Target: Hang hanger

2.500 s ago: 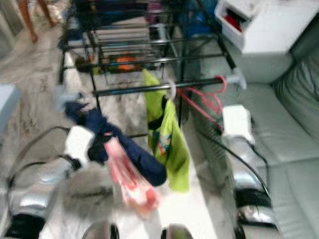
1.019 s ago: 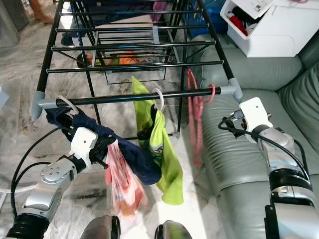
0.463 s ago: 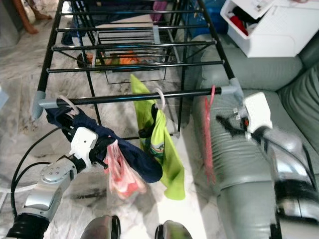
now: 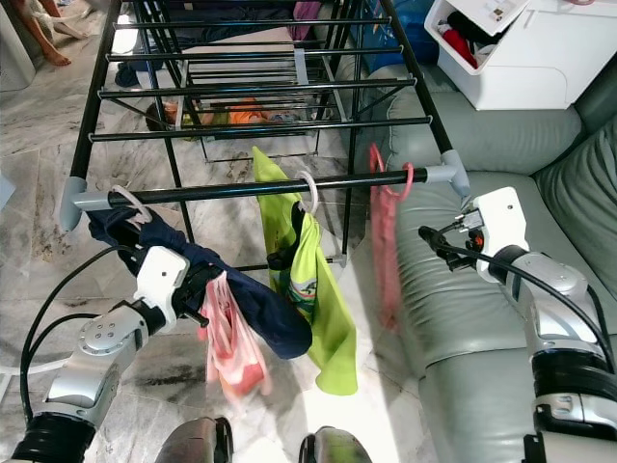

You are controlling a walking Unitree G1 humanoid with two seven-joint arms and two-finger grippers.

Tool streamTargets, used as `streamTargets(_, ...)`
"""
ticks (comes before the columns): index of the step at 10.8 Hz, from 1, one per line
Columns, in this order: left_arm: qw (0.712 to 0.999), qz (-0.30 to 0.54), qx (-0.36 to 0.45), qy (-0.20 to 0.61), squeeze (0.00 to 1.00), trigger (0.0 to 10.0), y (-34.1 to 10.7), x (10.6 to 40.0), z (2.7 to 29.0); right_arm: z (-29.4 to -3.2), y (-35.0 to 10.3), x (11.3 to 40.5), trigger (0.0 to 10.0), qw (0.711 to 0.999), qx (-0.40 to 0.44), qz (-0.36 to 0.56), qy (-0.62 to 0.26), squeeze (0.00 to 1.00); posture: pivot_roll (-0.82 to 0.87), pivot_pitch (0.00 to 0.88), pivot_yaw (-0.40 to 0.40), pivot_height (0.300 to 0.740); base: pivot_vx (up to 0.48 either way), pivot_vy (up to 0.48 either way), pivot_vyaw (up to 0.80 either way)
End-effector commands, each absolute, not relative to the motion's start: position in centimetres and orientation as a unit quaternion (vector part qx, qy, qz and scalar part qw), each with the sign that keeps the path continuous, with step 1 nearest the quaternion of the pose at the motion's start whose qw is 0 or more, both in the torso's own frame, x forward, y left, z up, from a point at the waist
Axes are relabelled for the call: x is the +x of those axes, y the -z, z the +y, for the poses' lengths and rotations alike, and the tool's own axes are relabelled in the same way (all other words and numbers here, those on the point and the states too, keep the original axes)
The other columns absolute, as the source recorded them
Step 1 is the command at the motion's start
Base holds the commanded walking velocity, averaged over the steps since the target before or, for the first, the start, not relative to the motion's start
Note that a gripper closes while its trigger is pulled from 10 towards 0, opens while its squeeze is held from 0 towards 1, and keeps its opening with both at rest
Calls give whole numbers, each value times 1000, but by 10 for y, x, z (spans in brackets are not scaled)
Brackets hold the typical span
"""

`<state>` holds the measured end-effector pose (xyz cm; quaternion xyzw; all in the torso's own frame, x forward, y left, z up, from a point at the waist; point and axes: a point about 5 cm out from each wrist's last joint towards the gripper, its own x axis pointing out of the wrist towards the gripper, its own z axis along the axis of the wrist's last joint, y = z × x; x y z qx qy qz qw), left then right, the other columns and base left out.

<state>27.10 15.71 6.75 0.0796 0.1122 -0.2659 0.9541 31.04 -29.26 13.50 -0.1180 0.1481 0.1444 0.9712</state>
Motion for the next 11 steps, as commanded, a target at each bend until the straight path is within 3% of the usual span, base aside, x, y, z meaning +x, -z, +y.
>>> streamTargets(1,955,110,87,263,0,10000,-70,272,158,-295,-141,310,10000,972,-119,140,-144,0,-68,96,-46,740,0,0,0)
streamTargets(5,955,110,87,263,0,10000,-70,272,158,-295,-141,310,10000,972,-119,140,-144,0,-68,96,-46,740,0,0,0)
streamTargets(7,958,118,107,237,0,10000,-65,280,159,-243,-107,264,10000,989,-103,93,-56,0,-108,79,-28,740,0,0,0)
streamTargets(11,959,122,112,230,0,10000,-63,278,161,-229,-111,265,10000,977,-159,77,-122,0,-100,98,-34,740,0,0,0)
